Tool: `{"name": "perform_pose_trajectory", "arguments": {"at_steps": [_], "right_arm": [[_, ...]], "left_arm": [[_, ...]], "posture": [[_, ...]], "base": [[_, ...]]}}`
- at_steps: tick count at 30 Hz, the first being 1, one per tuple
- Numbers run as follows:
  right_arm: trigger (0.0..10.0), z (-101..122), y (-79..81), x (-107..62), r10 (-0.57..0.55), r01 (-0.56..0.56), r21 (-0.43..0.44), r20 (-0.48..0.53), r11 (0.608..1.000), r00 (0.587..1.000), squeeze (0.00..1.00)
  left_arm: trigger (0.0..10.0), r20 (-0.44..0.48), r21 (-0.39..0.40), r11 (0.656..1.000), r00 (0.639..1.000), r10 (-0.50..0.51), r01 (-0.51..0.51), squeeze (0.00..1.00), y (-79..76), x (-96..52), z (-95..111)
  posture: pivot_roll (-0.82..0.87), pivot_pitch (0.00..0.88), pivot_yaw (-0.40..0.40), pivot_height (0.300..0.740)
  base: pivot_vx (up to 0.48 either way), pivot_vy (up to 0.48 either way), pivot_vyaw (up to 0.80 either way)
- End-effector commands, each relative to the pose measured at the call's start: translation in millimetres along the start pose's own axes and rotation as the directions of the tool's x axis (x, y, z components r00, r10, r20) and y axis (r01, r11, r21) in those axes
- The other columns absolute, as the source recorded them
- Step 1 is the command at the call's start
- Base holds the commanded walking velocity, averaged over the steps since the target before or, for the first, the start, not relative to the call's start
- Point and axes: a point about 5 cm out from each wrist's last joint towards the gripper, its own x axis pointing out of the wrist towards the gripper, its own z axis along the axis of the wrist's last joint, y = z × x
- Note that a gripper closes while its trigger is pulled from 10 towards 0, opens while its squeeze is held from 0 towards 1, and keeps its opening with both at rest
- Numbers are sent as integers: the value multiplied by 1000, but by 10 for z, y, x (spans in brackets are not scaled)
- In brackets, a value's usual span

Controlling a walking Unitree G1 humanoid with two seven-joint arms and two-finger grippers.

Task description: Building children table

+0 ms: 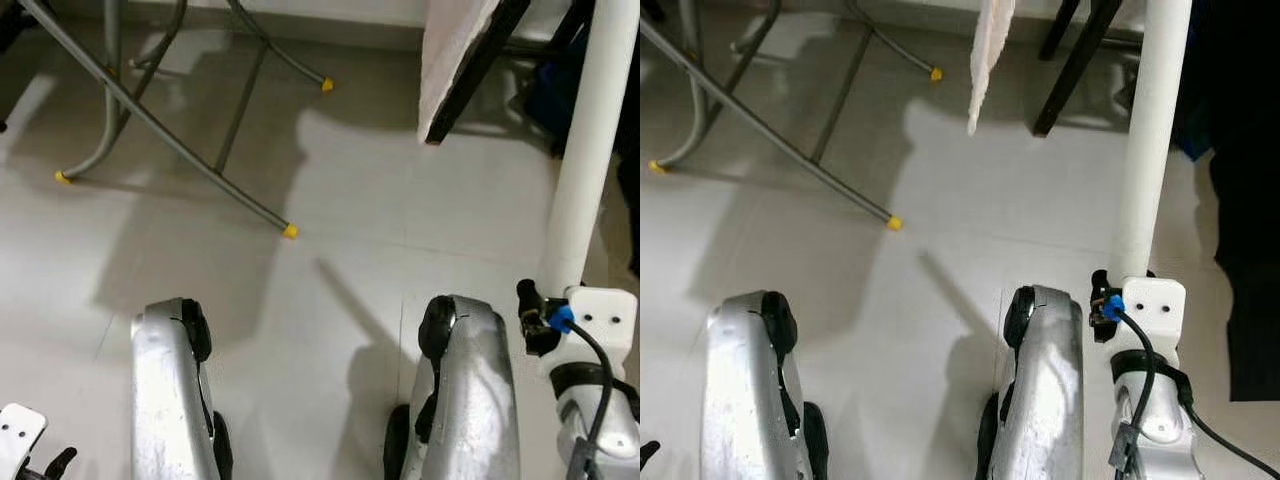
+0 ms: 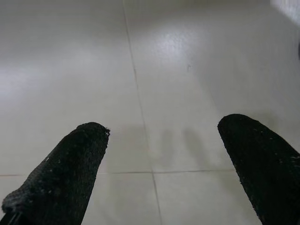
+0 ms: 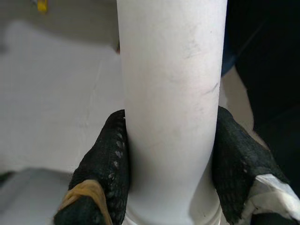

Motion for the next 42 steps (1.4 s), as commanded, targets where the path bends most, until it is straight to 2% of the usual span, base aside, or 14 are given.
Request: {"name": "perform_pose_trajectory", "arguments": {"at_steps": [1,2,4,6,8,11,12,13,14,19,24,33,36,42], "right_arm": [[0,37,74,-50,14,-14,19,-3,1000,1000,0],[0,37,74,-50,14,-14,19,-3,1000,1000,0],[0,85,142,-73,10,-10,40,10,999,1000,0],[0,85,142,-73,10,-10,40,10,999,1000,0],[0,103,155,-98,-33,32,41,23,999,999,0],[0,103,155,-98,-33,32,41,23,999,999,0],[0,117,155,-103,-60,59,38,37,998,997,0],[0,117,155,-103,-60,59,38,37,998,997,0],[0,202,189,-73,-93,91,30,93,995,991,0],[0,260,220,-5,-111,108,30,126,994,986,0],[0,398,183,74,-142,139,31,186,990,972,0],[0,481,182,74,-159,157,29,229,987,960,0],[0,478,199,74,-159,155,33,232,987,960,0],[0,469,218,78,-154,150,36,236,988,960,0]], "left_arm": [[10000,-18,-40,999,1000,-2,1,0,-89,1,-90],[10000,-18,-40,999,1000,-2,1,0,-89,1,-90],[10000,92,-92,995,995,48,-40,0,-40,48,151],[10000,92,-92,995,995,48,-40,0,-40,48,151],[10000,195,-131,988,975,106,-81,0,46,68,386],[10000,195,-131,988,975,106,-81,0,46,68,386],[10000,238,-150,984,962,132,-98,0,85,78,488],[10000,238,-150,984,962,132,-98,0,85,78,488],[10000,325,-189,970,923,206,-150,0,201,96,721],[10000,365,-215,959,895,256,-186,0,262,121,848],[10000,407,-243,955,877,257,-167,0,216,119,972],[10000,457,-257,955,852,257,-150,0,216,74,1111],[10000,504,-255,962,836,217,-96,0,182,35,1248],[10000,543,-223,974,826,150,-30,0,121,5,1360]], "posture": [[46,252,-55,359],[46,252,-55,359],[52,233,-66,369],[52,233,-66,369],[52,220,-72,379],[52,220,-72,379],[54,207,-75,384],[54,207,-75,384],[56,173,-86,399],[56,147,-92,414],[53,116,-97,434],[55,90,-101,454],[62,77,-100,464],[65,64,-102,474]], "base": [[0,0,0],[0,0,0],[0,0,0],[0,0,0],[0,0,0],[0,0,0],[0,0,0],[0,0,0],[0,0,0],[0,0,0],[0,0,0],[0,0,0],[0,0,0],[0,0,0]]}}
